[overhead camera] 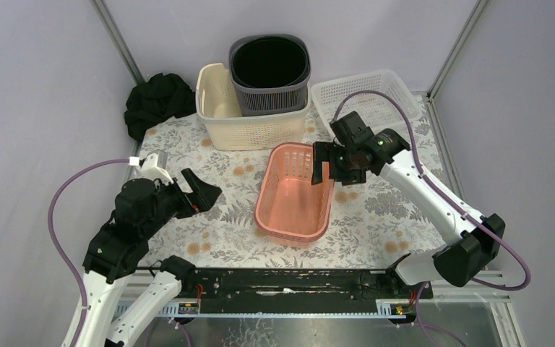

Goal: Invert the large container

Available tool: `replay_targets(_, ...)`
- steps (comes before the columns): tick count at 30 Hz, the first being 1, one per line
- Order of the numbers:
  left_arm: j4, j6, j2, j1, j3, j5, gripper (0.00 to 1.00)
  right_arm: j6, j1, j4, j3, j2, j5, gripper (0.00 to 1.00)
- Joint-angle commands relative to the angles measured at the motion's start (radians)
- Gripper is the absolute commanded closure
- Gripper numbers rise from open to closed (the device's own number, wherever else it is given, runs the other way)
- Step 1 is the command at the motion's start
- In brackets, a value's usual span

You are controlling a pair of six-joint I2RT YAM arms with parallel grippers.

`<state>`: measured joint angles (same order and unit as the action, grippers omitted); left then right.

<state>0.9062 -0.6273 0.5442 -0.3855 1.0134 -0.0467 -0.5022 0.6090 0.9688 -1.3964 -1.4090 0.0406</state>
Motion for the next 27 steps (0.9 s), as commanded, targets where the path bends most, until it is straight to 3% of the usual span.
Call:
replay_targets(1, 0.017, 0.002, -0.001, -0.003, 0.053, 0.070, 0.00, 0.023, 0.027, 0.082, -0.151, 0.066, -0.027, 0.00)
replay_targets(4, 0.020, 0.028, 0.047, -0.003, 0.116, 0.073, 0.00, 0.019, 0.028, 0.024, -0.199, 0.106, 0.124, 0.00)
replay_targets(6, 0.028, 0.050, 0.090, -0.003, 0.164, 0.069, 0.00, 0.007, 0.027, -0.109, -0.176, 0.118, 0.371, 0.01)
replay_targets(8, 0.032, 0.063, 0.127, -0.003, 0.204, 0.055, 0.00, -0.087, 0.025, -0.322, -0.109, 0.104, 0.616, 0.01)
replay_targets(11, 0.033, 0.067, 0.145, -0.003, 0.241, 0.040, 0.00, -0.299, 0.025, -0.543, -0.045, 0.020, 0.847, 0.01)
replay_targets(13, 0.033, 0.070, 0.146, -0.003, 0.253, 0.037, 0.00, -0.321, 0.035, -0.530, -0.075, -0.033, 0.780, 0.00)
replay_targets(18, 0.037, 0.061, 0.137, -0.002, 0.248, 0.017, 0.00, -0.194, 0.101, -0.240, -0.281, -0.152, 0.395, 0.01)
replay_targets(24, 0.036, 0.054, 0.116, -0.003, 0.227, 0.002, 0.00, -0.221, 0.185, -0.173, -0.265, -0.208, 0.133, 0.15)
replay_targets(27, 0.045, 0.051, 0.116, -0.003, 0.219, 0.009, 0.00, -0.262, 0.255, -0.168, -0.266, -0.244, 0.036, 0.16)
